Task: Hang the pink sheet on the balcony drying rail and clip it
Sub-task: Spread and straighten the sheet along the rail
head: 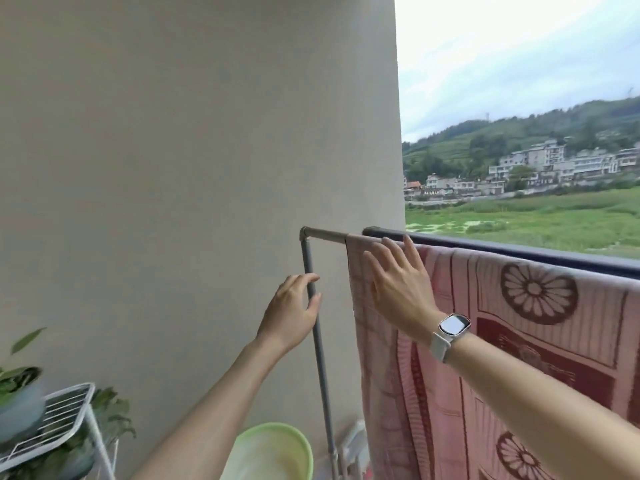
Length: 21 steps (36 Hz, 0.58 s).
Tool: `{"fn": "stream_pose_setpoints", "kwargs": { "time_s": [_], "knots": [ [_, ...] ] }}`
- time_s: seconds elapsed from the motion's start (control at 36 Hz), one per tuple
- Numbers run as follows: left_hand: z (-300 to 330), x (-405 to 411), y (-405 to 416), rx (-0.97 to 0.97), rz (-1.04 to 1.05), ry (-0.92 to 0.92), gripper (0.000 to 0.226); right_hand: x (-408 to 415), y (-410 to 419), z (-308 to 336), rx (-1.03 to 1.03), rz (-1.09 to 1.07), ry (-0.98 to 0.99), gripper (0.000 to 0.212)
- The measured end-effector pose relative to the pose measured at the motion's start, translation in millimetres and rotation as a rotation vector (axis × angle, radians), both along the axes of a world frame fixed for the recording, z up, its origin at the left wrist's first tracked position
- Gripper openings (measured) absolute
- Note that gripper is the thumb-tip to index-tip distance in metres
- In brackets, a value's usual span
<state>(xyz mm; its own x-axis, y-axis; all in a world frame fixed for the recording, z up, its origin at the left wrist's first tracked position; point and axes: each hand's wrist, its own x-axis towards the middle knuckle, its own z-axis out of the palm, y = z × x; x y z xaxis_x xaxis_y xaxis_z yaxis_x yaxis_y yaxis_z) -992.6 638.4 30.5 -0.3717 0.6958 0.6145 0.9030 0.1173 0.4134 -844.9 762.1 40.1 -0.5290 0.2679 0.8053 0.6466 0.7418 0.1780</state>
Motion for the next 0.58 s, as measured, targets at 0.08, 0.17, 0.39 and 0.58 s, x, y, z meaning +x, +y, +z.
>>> {"fn": "stream_pose_setpoints", "kwargs": {
  "time_s": [0.08,0.17,0.39,0.58],
  "knots": [
    [0,-36,31,0.021,-0.027,0.010,0.031,-33,18,5,0.005,-0.087,-0.035,0.038],
    [0,-65,71,0.044,-0.084,0.039,0.031,-59,34,11,-0.013,-0.222,-0.055,0.024],
    [23,-124,177,0.163,-0.340,0.223,0.044,-105,64,41,-0.159,-0.375,-0.019,0.018],
    [21,-167,242,0.175,-0.720,0.297,0.051,-140,81,50,-0.225,-0.460,0.086,0.011]
  ]
}}
